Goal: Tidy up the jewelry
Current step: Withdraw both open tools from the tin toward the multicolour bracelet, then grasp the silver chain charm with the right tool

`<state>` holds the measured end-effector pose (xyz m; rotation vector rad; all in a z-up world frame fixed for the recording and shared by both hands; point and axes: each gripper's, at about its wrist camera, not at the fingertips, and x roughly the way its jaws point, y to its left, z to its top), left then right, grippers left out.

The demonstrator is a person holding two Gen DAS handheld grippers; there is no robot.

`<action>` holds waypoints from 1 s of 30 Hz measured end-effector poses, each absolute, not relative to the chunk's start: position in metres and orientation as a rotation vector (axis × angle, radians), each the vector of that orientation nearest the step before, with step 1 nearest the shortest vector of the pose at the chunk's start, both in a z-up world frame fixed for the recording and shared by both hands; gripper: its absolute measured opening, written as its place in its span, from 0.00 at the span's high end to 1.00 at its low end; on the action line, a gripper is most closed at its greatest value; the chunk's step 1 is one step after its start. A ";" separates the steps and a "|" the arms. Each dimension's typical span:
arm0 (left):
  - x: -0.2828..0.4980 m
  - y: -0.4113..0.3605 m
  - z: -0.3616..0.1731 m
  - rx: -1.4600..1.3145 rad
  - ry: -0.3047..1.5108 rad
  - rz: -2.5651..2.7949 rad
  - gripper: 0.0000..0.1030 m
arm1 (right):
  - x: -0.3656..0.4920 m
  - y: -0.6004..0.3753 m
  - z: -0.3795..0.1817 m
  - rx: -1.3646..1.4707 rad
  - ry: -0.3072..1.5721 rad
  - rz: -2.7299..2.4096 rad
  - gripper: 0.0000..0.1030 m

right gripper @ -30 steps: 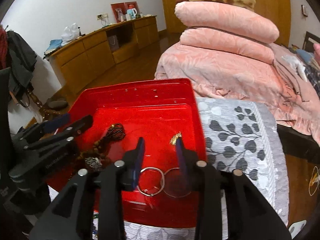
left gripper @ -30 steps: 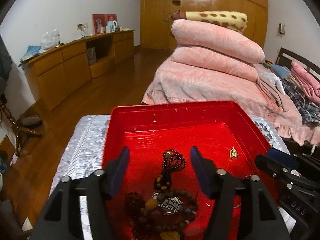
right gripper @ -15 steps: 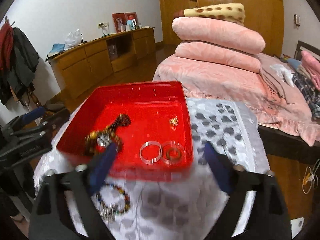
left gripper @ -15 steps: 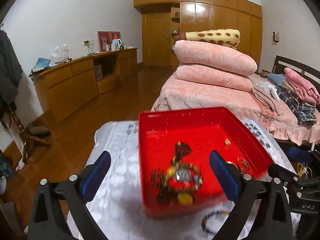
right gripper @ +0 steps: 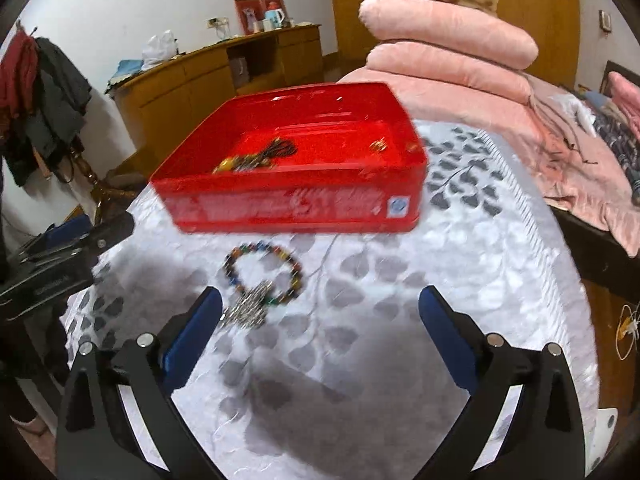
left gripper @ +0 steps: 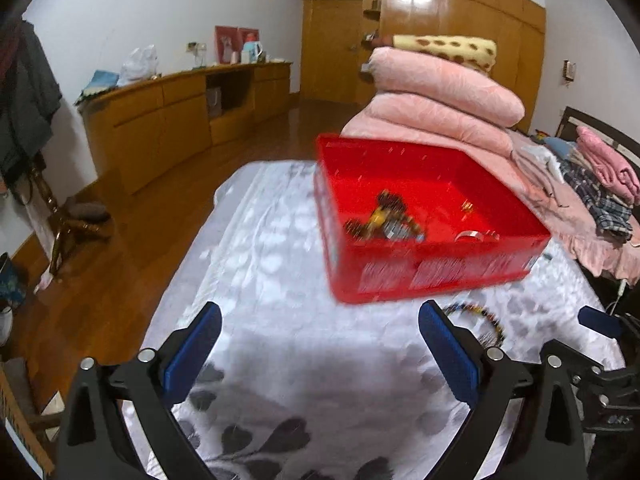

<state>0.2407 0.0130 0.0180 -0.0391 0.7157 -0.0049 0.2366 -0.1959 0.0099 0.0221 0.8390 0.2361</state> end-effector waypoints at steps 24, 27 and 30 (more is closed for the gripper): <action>0.227 0.036 -0.013 -0.054 0.816 0.010 0.06 | 0.247 -0.155 -0.021 0.048 0.958 0.274 0.56; 0.228 0.034 -0.014 -0.052 0.822 0.002 0.06 | 0.250 -0.154 -0.020 0.057 0.961 0.284 0.67; 0.229 0.033 -0.014 -0.054 0.825 -0.004 0.06 | 0.253 -0.151 -0.021 0.055 0.961 0.291 0.70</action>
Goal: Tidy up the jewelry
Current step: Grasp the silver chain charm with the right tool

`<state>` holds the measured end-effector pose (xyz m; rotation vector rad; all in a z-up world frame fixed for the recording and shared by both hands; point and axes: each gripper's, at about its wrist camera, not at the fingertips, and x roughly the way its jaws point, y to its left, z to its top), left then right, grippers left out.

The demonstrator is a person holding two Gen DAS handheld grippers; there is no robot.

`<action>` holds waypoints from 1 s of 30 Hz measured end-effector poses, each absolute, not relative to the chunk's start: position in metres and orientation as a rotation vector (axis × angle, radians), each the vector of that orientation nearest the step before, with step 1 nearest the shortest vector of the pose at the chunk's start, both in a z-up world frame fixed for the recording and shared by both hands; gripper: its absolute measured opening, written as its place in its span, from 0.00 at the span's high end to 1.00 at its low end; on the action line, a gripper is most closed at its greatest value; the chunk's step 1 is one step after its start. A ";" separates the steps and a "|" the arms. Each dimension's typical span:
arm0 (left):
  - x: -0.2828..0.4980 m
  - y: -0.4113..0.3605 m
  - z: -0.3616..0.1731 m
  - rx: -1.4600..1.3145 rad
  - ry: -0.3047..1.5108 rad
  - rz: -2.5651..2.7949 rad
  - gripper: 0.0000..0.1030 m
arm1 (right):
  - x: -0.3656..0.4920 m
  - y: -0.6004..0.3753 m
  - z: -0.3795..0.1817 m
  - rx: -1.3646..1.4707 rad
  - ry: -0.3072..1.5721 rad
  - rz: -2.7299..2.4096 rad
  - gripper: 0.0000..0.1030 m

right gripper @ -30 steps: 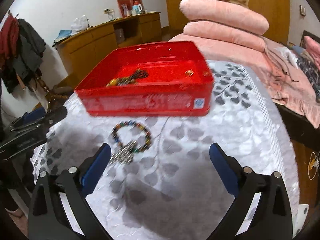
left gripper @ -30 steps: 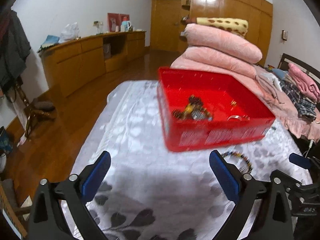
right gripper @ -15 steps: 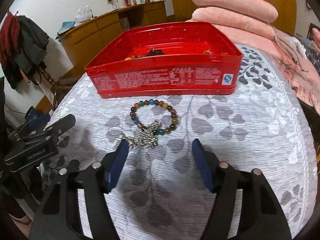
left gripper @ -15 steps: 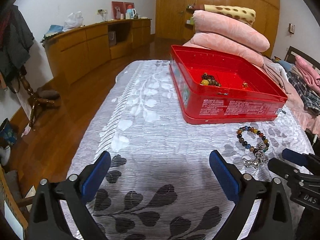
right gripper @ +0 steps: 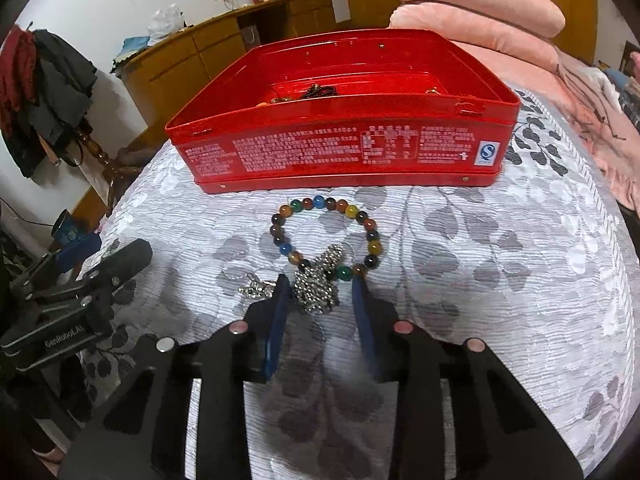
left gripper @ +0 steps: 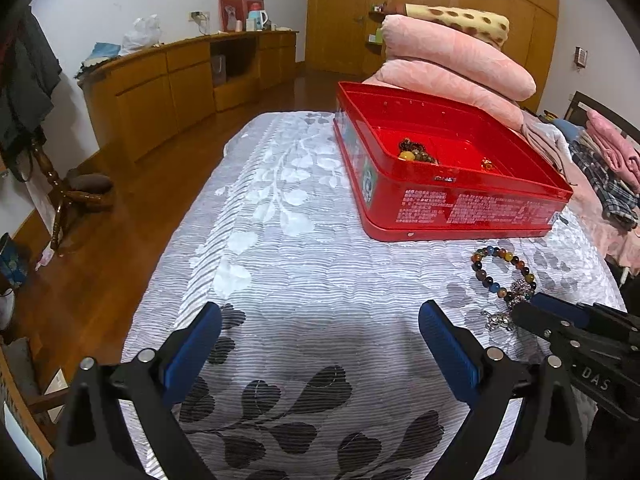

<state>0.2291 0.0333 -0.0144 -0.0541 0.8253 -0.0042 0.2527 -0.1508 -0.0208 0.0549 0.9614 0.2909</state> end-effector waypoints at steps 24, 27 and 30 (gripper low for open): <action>0.231 0.016 -0.014 -0.053 0.831 -0.051 0.06 | 0.235 -0.160 -0.006 0.040 0.916 0.346 0.85; 0.231 0.008 -0.013 -0.050 0.831 -0.067 0.06 | 0.231 -0.172 0.000 0.049 0.902 0.326 0.85; 0.231 -0.001 -0.012 -0.046 0.829 -0.088 0.06 | 0.228 -0.183 0.004 0.054 0.889 0.295 0.85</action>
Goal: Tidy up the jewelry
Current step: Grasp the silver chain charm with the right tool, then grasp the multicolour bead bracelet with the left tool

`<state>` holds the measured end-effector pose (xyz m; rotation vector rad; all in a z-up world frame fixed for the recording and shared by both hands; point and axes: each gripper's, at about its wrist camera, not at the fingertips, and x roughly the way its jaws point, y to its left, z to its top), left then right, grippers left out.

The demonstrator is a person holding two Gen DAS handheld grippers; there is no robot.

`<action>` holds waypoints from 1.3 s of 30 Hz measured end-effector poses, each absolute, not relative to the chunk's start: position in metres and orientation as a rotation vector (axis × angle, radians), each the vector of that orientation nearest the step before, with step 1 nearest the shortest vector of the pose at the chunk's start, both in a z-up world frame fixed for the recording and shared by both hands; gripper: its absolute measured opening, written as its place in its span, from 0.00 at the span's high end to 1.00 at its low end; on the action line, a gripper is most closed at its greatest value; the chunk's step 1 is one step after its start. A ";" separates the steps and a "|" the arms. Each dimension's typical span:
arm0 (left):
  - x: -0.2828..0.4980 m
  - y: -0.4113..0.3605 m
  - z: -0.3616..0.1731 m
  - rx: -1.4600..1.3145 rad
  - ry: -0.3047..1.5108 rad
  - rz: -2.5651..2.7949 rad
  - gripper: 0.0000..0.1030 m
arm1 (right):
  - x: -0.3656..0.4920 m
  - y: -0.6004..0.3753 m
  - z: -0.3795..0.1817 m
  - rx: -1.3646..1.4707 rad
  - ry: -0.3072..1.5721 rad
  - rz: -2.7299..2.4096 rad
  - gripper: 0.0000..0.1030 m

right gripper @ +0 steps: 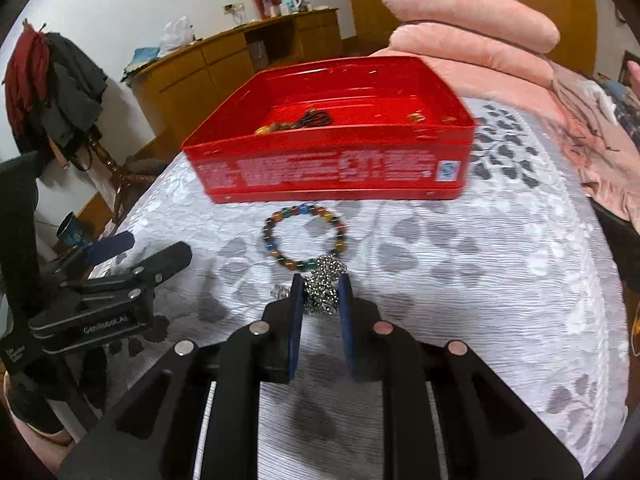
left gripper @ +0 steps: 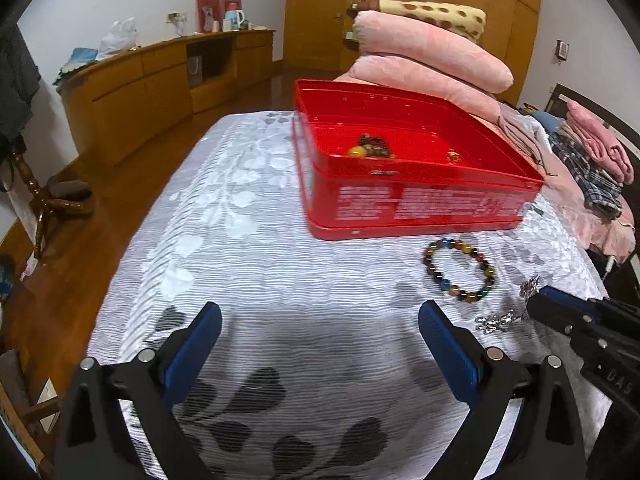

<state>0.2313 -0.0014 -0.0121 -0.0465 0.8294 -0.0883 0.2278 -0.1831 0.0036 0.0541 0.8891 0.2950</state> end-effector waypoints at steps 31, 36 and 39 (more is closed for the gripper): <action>0.268 -0.130 -0.027 0.066 0.919 -0.299 0.64 | 0.224 -0.264 -0.006 0.163 0.877 0.184 0.84; 0.267 -0.136 -0.029 0.115 0.906 -0.279 0.86 | 0.225 -0.264 -0.008 0.168 0.882 0.186 0.84; 0.266 -0.136 -0.029 0.114 0.901 -0.276 0.92 | 0.225 -0.261 -0.009 0.168 0.884 0.192 0.84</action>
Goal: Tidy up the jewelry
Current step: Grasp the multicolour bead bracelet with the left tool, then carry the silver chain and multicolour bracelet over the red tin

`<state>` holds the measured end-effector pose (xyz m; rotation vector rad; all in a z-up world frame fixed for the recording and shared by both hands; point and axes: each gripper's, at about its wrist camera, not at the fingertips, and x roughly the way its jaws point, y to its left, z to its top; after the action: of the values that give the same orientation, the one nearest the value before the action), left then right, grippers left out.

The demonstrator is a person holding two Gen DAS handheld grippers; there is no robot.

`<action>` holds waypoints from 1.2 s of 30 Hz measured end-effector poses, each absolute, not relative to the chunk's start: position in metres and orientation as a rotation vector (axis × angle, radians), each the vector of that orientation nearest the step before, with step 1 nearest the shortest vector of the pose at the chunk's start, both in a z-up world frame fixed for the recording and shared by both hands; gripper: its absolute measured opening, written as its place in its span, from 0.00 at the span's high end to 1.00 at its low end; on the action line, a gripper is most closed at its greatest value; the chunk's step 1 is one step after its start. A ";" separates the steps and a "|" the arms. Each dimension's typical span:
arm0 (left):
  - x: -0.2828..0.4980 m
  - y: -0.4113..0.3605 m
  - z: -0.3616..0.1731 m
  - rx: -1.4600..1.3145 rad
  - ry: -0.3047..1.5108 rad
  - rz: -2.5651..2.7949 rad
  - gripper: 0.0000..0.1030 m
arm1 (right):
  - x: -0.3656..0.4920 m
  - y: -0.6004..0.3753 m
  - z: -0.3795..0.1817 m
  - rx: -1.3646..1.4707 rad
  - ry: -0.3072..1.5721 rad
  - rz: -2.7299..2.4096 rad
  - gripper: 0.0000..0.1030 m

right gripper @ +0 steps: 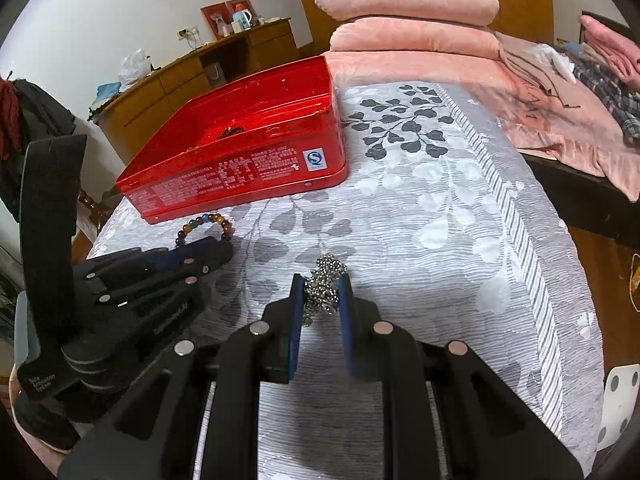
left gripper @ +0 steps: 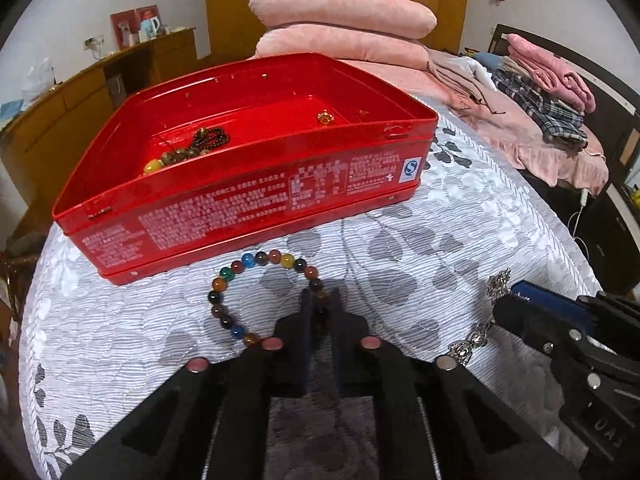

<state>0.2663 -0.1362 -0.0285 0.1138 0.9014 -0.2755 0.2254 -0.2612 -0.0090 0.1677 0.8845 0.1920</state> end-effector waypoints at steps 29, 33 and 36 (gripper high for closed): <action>0.232 -0.064 0.016 -0.032 0.786 -0.187 0.92 | 0.216 -0.230 0.014 0.108 0.840 0.245 0.84; 0.228 -0.060 0.021 -0.030 0.768 -0.181 0.92 | 0.214 -0.225 0.021 0.091 0.825 0.249 0.84; 0.226 -0.059 0.026 -0.032 0.755 -0.181 0.92 | 0.213 -0.221 0.028 0.076 0.812 0.254 0.84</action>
<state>0.2259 -0.0586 0.0256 -0.0323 0.7553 -0.1811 0.2126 -0.2210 0.0282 0.0758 0.8115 0.2536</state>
